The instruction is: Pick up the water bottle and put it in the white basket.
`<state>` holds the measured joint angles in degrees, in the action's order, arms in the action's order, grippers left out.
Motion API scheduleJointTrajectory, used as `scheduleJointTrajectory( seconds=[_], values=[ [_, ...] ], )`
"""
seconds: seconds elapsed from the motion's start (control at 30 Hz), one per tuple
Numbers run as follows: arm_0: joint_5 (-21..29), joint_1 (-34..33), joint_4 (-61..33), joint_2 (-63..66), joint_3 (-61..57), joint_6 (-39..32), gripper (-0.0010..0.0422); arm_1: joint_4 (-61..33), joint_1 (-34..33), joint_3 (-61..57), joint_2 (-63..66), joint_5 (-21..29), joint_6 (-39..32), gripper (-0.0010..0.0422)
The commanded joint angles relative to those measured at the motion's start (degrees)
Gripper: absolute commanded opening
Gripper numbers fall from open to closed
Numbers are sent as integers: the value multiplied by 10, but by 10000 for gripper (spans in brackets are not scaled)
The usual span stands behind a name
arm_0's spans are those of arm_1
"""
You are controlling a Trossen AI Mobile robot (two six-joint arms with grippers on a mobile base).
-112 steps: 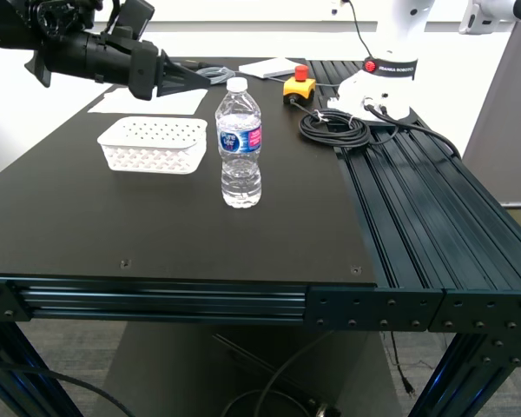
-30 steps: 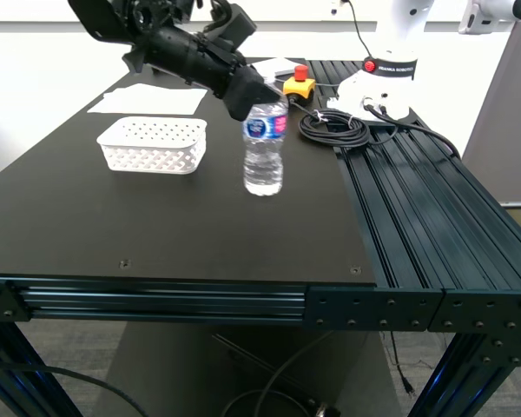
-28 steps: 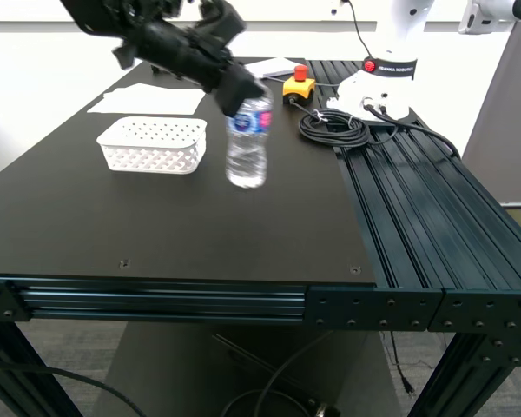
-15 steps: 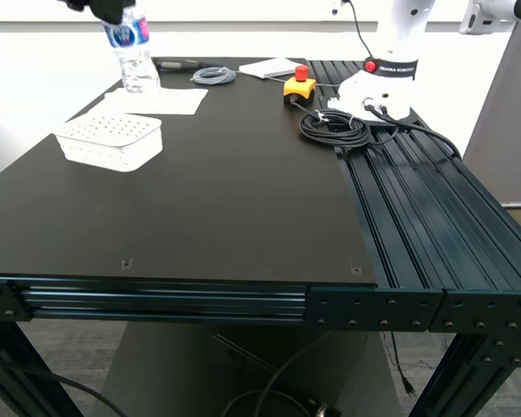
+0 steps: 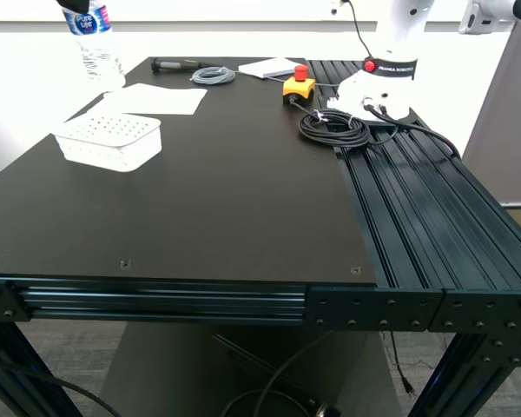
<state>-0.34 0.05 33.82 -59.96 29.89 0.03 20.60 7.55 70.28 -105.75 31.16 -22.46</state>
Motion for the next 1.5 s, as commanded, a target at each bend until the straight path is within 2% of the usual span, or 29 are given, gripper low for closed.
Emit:
scheduleJointTrajectory(
  seconds=[0.03,0.17,0.3,0.37,0.5,0.6,0.77,0.83,0.9,1.0,1.13,1.5],
  values=[
    [0,0,2,0,1,0,1,3,0,1,1,3,-26,-1],
    [0,0,2,0,1,0,1,2,2,1,1,2,-25,0],
    [0,0,2,0,1,0,1,2,2,1,1,-62,-25,0],
    [0,0,2,0,1,0,1,-1,3,1,1,-78,-26,0],
    [0,0,2,0,1,0,1,-10,3,0,1,-79,-32,0],
    [0,0,2,0,1,0,1,-23,3,-1,-13,-51,-44,0],
    [0,0,0,0,1,0,1,-25,2,0,-28,-47,-54,0],
    [0,0,0,0,1,0,1,-33,2,2,-28,-47,-54,18],
    [0,0,0,0,1,0,1,-54,2,2,-28,-52,-54,59],
    [0,0,0,0,1,0,1,-74,3,1,-28,-52,-56,166],
    [0,0,0,0,1,0,1,-75,2,1,-28,-50,-56,262],
    [0,0,0,0,1,0,1,-72,2,1,-27,-52,-51,270]
  ],
)
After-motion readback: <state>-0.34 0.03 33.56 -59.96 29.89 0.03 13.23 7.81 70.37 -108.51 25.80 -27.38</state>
